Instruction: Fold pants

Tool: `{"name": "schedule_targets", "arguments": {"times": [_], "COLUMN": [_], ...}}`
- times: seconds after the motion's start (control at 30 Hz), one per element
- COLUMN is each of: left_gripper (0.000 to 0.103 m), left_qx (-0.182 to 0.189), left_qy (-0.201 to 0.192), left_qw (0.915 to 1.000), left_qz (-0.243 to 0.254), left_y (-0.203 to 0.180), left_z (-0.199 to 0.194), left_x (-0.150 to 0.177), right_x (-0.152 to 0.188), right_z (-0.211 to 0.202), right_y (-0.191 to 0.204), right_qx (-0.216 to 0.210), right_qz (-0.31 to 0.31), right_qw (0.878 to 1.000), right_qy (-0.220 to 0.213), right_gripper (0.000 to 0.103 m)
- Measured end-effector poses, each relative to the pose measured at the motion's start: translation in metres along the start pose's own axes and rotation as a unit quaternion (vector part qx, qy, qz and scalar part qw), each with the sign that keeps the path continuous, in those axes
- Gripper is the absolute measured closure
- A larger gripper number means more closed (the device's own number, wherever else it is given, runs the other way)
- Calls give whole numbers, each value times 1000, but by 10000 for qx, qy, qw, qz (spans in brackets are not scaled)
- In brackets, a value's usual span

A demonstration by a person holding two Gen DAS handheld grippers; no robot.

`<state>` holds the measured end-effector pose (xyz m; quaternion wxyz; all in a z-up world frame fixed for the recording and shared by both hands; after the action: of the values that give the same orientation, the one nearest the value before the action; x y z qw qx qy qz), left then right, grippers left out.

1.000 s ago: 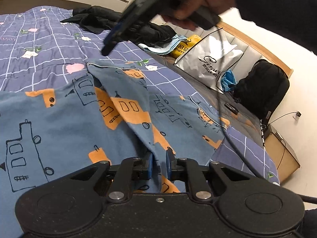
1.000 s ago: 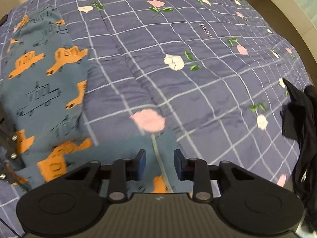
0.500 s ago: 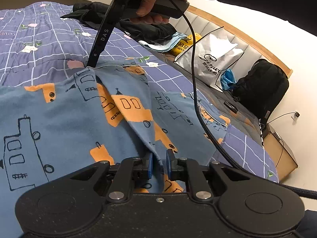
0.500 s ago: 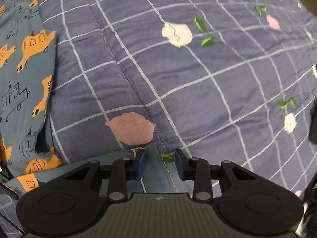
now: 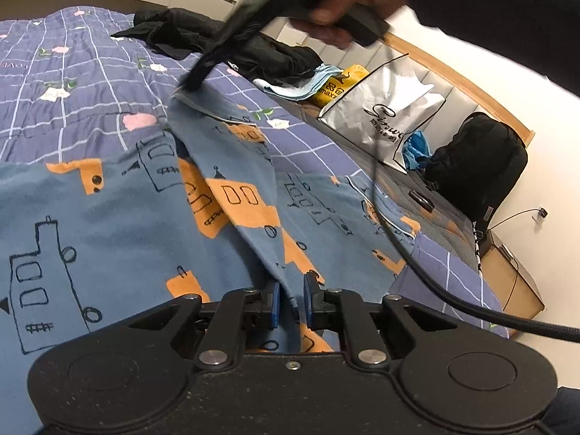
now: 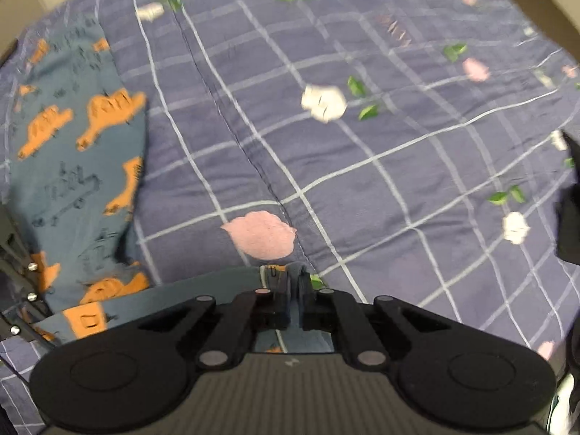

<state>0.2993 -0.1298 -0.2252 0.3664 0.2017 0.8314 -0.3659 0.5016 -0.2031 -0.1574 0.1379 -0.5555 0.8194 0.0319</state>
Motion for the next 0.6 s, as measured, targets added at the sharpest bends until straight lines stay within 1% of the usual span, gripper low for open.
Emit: {"name": "schedule_targets", "arguments": {"times": [0.1,0.13,0.17,0.23,0.3,0.47,0.6], "left_gripper": [91,92,96,97,101,102,103], "left_qx": [-12,-20,-27,-56,-61,-40,27], "left_qy": [-39,-36,-28,-42,-62,-90,-106], "left_qw": [10000,10000,10000,9999,9998,9996,9992], "left_qz": [37,51,76,128,168,255,376], "left_y": [0,0,-1,-3,-5,-9,-14], "left_z": [-3,-3,-3,-3,-4,-5,-8], "left_x": [-3,-3,-2,-2,-2,-3,-3], "right_x": [13,23,34,51,72,127,165], "right_z": [-36,-48,-60,-80,-102,-143,-159], "right_y": [9,12,16,20,22,30,43], "right_qx": [105,93,162,165,235,435,535], "right_qz": [231,399,542,859,1160,1789,2109], "right_qw": [9985,9970,9950,9896,9828,9650,9545], "right_qy": [-485,-663,-825,-1139,-1420,-1869,-2041], "right_gripper": [99,99,99,99,99,99,99]}}
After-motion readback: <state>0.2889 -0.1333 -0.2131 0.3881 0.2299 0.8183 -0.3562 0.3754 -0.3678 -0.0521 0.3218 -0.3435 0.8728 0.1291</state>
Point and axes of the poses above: each gripper's, at about its wrist camera, not at the fingertips, and z roughly the way its jaws point, y to its left, x to its underside, the point moved 8 cm from there along z, roughly the way its jaws point, and after that the axes turned 3 degrees about -y, right-handed, at the moved point
